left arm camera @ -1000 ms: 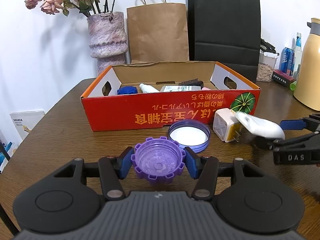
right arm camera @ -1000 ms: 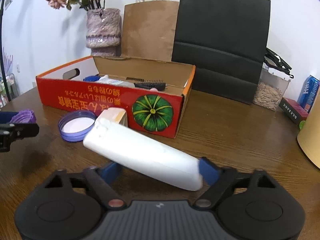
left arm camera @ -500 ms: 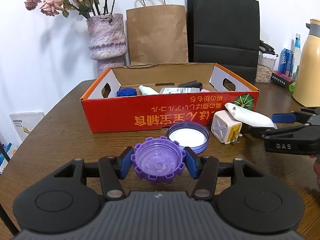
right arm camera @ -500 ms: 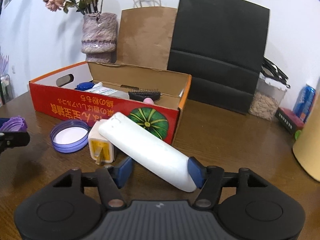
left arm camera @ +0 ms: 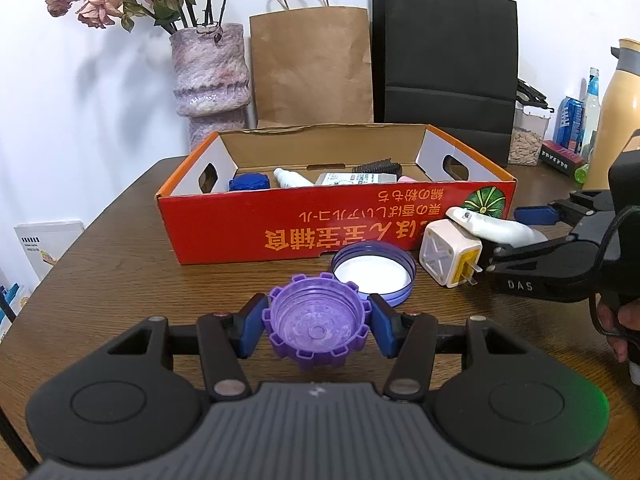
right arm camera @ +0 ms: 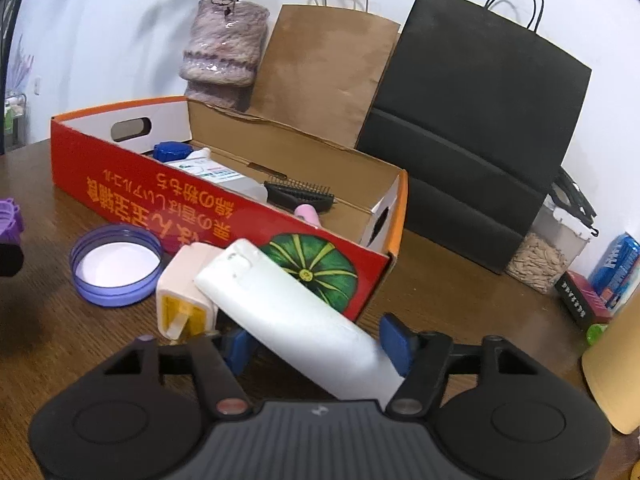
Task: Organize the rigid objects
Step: 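Lift the purple lid with the left tool while the right tool raises the white remote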
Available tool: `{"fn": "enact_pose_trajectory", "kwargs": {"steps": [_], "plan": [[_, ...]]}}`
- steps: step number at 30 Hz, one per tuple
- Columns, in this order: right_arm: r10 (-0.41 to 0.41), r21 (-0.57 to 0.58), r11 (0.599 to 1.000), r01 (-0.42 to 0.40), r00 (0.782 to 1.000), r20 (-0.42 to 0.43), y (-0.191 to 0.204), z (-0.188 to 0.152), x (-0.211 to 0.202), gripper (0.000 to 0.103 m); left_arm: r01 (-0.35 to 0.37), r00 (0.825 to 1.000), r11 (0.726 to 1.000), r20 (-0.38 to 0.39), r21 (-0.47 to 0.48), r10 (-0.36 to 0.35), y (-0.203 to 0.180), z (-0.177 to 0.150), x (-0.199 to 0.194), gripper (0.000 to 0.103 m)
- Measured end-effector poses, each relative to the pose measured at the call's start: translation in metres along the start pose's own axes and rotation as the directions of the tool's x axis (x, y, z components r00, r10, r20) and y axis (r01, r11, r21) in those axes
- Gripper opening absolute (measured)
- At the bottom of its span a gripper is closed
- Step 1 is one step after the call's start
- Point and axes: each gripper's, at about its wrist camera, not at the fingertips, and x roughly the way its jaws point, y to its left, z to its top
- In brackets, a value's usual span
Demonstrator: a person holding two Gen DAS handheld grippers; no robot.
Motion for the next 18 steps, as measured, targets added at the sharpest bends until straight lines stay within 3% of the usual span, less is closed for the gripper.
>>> {"fn": "enact_pose_trajectory", "kwargs": {"steps": [2, 9, 18], "plan": [[-0.012, -0.021, 1.0, 0.013, 1.0, 0.019, 0.0, 0.0, -0.001, 0.049, 0.001, 1.0, 1.0, 0.0, -0.002, -0.001, 0.0, 0.0, 0.0, 0.055], [-0.044, -0.098, 0.994, 0.054, 0.994, 0.1, 0.004, -0.003, -0.023, 0.029, 0.004, 1.0, 1.0, 0.008, -0.01, -0.004, 0.002, 0.001, -0.001, 0.055], [-0.087, -0.047, 0.994, 0.097, 0.98, 0.179, -0.002, -0.006, -0.056, 0.016, 0.004, 1.0, 1.0, 0.024, -0.022, -0.003, 0.005, 0.002, -0.004, 0.055]]}}
